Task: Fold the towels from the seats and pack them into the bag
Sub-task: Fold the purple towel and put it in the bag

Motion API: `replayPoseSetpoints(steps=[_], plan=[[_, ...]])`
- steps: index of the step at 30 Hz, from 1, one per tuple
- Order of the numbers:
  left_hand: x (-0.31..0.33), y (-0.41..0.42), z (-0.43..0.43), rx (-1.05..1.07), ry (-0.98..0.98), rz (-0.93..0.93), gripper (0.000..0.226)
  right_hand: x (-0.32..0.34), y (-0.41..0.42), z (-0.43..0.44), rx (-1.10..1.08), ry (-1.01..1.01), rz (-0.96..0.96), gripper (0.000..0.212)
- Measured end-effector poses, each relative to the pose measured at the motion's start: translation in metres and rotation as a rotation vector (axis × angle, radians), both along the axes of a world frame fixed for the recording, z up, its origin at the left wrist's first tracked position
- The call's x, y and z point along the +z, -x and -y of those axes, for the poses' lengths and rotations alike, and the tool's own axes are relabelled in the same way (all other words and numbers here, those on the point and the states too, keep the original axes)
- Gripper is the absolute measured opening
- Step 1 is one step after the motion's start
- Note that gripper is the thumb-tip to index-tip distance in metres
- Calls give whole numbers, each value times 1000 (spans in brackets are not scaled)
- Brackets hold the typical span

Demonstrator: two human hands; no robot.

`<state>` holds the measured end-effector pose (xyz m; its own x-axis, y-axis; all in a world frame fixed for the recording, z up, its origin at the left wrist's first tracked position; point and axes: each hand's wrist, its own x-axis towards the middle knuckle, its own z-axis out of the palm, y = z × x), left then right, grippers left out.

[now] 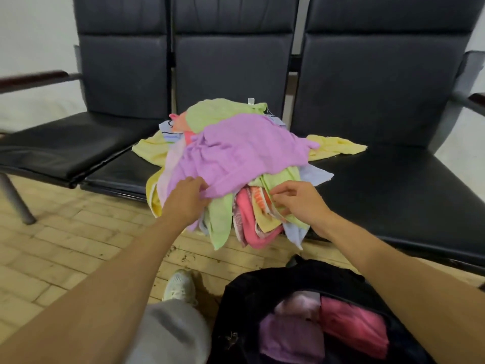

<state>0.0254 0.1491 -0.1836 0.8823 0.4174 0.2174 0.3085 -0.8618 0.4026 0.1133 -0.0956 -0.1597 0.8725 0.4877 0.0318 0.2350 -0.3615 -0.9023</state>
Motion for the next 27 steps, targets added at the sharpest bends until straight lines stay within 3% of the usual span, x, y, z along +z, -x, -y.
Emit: replayPoseSetpoints(steps=[2,6,8,13,15,18,24,27], plan=[[5,1,5,32,34,91,10,0,3,1,8,-3,-23,17],[23,5,31,-66,199,318,12,11,10,5,42,-42,-113,11],[36,8,48,-105,372,396,10,20,13,5,59,-49,-168,14],[51,11,82,-364,684,365,5,38,9,3,39,-340,-519,43],[49,10,98,-434,763,336,17,42,7,5,25,-465,-573,37],[49,6,126,-532,754,285,16,47,9,11,-60,-524,-530,5],[36,-12,170,-617,627,152,9,51,-3,64,-250,-490,-449,33],[29,-22,192,-667,587,112,4,52,-12,106,-314,-493,-412,36]])
